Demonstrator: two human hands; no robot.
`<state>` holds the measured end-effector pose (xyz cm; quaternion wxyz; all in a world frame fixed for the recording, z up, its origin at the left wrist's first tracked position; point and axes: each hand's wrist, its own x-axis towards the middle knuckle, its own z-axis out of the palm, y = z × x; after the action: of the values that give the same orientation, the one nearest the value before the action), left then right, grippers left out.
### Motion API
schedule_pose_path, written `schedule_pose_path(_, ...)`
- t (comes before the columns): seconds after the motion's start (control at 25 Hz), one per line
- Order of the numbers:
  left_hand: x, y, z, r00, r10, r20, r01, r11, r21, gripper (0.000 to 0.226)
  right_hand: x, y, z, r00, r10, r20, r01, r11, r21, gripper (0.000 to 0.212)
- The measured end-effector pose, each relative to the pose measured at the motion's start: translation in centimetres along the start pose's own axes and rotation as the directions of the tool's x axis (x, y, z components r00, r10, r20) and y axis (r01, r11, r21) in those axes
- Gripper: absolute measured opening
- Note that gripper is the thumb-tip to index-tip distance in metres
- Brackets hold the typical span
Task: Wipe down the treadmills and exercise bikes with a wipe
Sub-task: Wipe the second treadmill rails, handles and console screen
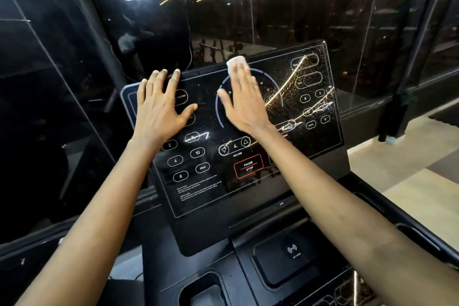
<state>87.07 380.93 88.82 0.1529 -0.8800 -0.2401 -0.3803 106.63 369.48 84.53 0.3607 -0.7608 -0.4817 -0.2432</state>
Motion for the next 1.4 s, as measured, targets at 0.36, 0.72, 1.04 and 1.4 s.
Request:
schedule_pose_path(0.36, -0.2, -0.3, -0.1, 1.0, 0.003, -0.006, -0.003, 1.0, 0.017, 0.084, -0.4, 2.4, -0.6, 0.917, 0.398, -0.034, -0.395, 0.916, 0.072, 0.082)
schedule_pose_path(0.72, -0.4, -0.8, -0.3, 1.0, -0.009, -0.008, 0.01, 1.0, 0.008, 0.084, -0.9, 0.7, -0.1, 0.944, 0.329, 0.004, -0.326, 0.936, 0.13, 0.086)
schedule_pose_path(1.04, -2.2, -2.2, -0.9, 0.997, -0.058, -0.052, 0.059, 0.998, 0.022, 0.083, -1.3, -2.7, 1.4, 0.984, -0.173, 0.038, 0.174, 0.983, -0.049, 0.077)
schedule_pose_path(1.4, -3.1, -2.8, -1.3, 0.995, -0.092, -0.035, 0.093, 0.995, 0.039, 0.084, -1.0, -6.4, 2.2, 0.971, -0.231, 0.057, 0.233, 0.972, -0.022, 0.076)
